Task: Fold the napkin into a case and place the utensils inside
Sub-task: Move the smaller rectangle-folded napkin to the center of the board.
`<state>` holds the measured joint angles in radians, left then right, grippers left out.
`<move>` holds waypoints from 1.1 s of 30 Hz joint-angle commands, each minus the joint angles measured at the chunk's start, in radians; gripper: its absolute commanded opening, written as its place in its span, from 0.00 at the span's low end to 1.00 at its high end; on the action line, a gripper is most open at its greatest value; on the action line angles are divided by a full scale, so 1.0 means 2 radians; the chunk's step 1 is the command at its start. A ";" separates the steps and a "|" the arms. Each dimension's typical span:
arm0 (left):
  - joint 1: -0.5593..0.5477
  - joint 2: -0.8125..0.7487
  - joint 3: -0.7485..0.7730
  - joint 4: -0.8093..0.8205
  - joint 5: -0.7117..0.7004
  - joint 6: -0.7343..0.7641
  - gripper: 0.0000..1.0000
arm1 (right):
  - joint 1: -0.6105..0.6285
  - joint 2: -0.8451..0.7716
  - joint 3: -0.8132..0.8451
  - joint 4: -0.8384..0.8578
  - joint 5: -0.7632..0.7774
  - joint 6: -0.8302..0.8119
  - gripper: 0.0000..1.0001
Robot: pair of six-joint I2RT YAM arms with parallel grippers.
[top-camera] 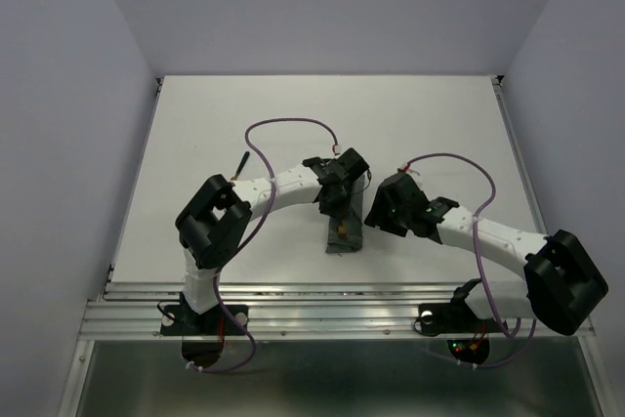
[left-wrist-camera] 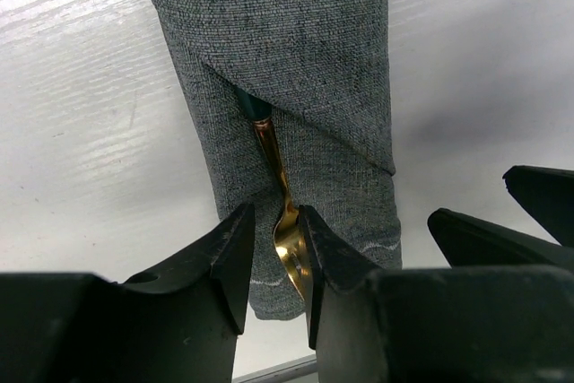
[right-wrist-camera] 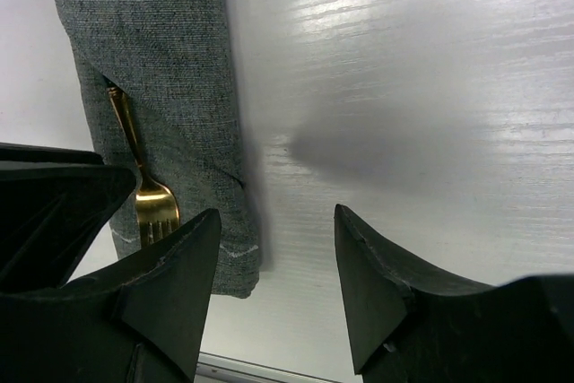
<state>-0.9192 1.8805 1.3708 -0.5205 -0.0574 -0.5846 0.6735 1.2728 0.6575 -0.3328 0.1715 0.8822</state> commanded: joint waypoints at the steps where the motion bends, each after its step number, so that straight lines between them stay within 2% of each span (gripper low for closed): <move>1: -0.004 0.005 0.011 -0.002 -0.004 -0.002 0.37 | -0.002 0.003 0.009 0.015 -0.010 0.004 0.59; 9: -0.005 0.015 0.005 0.010 -0.004 -0.004 0.32 | -0.002 0.025 -0.009 0.053 -0.047 0.015 0.58; 14: -0.005 0.022 0.003 0.012 -0.001 -0.001 0.26 | -0.002 0.039 -0.017 0.073 -0.065 0.019 0.51; 20: -0.005 0.029 0.002 0.015 0.000 -0.001 0.25 | -0.002 0.044 -0.023 0.078 -0.068 0.021 0.46; 25: -0.005 0.031 0.003 0.013 -0.003 0.000 0.20 | -0.002 0.051 -0.027 0.087 -0.077 0.021 0.42; 33: -0.004 0.024 0.009 0.004 -0.001 0.008 0.15 | -0.002 0.061 -0.030 0.095 -0.079 0.023 0.28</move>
<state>-0.9237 1.9457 1.3705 -0.4870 -0.0532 -0.5846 0.6735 1.3911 0.6060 -0.1795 0.0132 0.9207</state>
